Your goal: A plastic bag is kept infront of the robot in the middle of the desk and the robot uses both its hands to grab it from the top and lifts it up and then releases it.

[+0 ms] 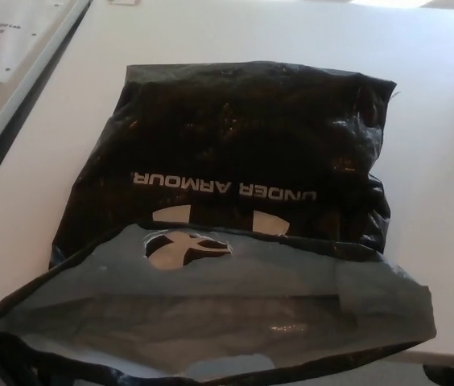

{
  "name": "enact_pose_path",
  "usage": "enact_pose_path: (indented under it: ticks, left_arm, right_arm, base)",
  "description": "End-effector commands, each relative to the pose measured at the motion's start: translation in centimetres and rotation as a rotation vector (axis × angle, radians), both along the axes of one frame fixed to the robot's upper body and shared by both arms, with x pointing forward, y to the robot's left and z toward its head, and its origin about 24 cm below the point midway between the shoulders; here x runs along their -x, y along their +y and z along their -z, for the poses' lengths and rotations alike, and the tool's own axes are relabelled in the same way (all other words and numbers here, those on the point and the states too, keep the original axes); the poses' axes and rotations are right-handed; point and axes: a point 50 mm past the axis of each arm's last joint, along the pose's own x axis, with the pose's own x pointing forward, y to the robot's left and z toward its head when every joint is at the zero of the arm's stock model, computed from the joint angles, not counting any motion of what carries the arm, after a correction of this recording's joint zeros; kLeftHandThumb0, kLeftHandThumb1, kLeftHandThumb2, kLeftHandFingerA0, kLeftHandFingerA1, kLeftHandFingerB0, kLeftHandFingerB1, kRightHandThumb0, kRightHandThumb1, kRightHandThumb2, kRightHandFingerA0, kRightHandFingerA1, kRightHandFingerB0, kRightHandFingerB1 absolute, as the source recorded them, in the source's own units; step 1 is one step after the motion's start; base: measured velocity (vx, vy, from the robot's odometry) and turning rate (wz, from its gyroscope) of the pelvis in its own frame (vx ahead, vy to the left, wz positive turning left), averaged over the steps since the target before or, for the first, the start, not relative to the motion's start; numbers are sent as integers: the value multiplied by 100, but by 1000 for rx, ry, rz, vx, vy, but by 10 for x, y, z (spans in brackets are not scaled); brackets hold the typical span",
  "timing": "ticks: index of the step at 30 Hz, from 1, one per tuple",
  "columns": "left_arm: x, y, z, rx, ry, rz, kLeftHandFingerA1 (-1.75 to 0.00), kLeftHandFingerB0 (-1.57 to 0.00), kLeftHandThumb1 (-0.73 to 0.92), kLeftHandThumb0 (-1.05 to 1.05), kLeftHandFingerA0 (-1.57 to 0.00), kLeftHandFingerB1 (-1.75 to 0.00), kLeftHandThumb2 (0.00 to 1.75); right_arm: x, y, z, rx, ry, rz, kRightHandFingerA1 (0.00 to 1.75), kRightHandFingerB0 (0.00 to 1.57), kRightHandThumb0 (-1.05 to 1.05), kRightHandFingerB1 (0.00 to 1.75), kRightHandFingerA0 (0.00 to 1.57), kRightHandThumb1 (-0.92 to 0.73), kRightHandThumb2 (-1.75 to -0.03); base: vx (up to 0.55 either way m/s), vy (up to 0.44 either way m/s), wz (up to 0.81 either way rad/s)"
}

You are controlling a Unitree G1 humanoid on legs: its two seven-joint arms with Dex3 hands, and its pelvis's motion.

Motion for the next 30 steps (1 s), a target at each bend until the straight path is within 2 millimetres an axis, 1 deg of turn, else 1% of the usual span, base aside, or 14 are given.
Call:
enact_pose_path:
  ticks: [1, 8, 9, 10, 12, 20, 21, 22, 23, 24, 25, 26, 27, 30]
  left_arm:
    - [-1, 3, -59, -61, -502, -2, -35, -41, 49, -33, -43, -34, 56]
    - [-4, 1, -61, -64, -528, -1, -37, -33, 48, -32, -51, -32, 55]
    - [-4, 1, -61, -63, -528, -3, -36, -35, 48, -32, -51, -32, 55]
    - [-4, 1, -62, -61, -532, -6, -44, -34, 41, -42, -43, -40, 66]
    - [-3, 2, -63, -84, -549, -8, -33, -41, 49, -33, -38, -34, 56]
    - [2, -1, -76, -51, -627, -23, -37, -31, 50, -33, -52, -33, 55]
    - [4, -1, -81, -50, -656, -13, -36, -28, 51, -31, -49, -31, 55]
    - [6, -2, -85, -53, -683, -1, -36, -28, 51, -31, -49, -31, 55]
    - [8, -2, -89, -56, -708, 1, -57, -14, 34, -23, -34, -49, 84]
    - [10, -2, -92, -66, -723, 0, -35, -27, 50, -32, -44, -31, 55]
    - [12, -2, -94, -77, -730, -1, -35, -27, 50, -32, -44, -31, 55]
    - [18, 0, -98, -123, -774, -3, -40, -22, 42, -36, -34, -36, 63]
    - [22, 1, -100, -146, -797, -7, -33, -24, 50, -30, -36, -30, 56]
    - [24, 4, -102, -161, -802, -37, -32, -25, 49, -32, -31, -30, 55]
  right_arm:
    - [-19, 7, -67, 151, -473, -94, 68, 20, -39, 53, 52, -23, -59]
    - [-20, 8, -71, 140, -482, -87, 67, 19, -36, 52, 54, -24, -58]
    - [-20, 8, -71, 140, -483, -88, 67, 19, -36, 52, 53, -24, -57]
    - [-19, 9, -71, 144, -484, -90, 67, 19, -37, 52, 54, -24, -58]
    - [-21, 10, -72, 151, -492, -98, 68, 19, -38, 52, 55, -24, -58]
    - [-8, 16, -85, 142, -549, -98, 69, 14, -48, 54, 48, -25, -65]
    - [-5, 20, -92, 137, -572, -101, 64, 16, -43, 51, 48, -32, -50]
    - [-2, 24, -98, 135, -594, -102, 64, 16, -43, 51, 48, -32, -50]
    - [0, 26, -104, 114, -620, -96, 61, 16, -43, 49, 48, -31, -50]
    - [2, 29, -108, 100, -634, -92, 60, 15, -43, 48, 46, -32, -50]
    - [3, 30, -111, 93, -641, -89, 60, 15, -43, 48, 46, -32, -50]
    - [5, 32, -118, 82, -672, -96, 60, 15, -44, 47, 47, -34, -50]
    - [6, 33, -121, 79, -686, -102, 60, 15, -45, 48, 47, -34, -51]
    - [7, 36, -125, 81, -691, -115, 62, 15, -46, 48, 48, -34, -50]
  base:
    - [0, 0, 0]
    - [0, 0, 0]
    - [0, 0, 0]
    - [0, 0, 0]
    - [0, 0, 0]
    - [0, 0, 0]
    - [0, 0, 0]
    - [0, 0, 0]
    - [0, 0, 0]
    - [0, 0, 0]
    - [0, 0, 0]
    - [0, 0, 0]
    - [0, 0, 0]
    - [0, 0, 0]
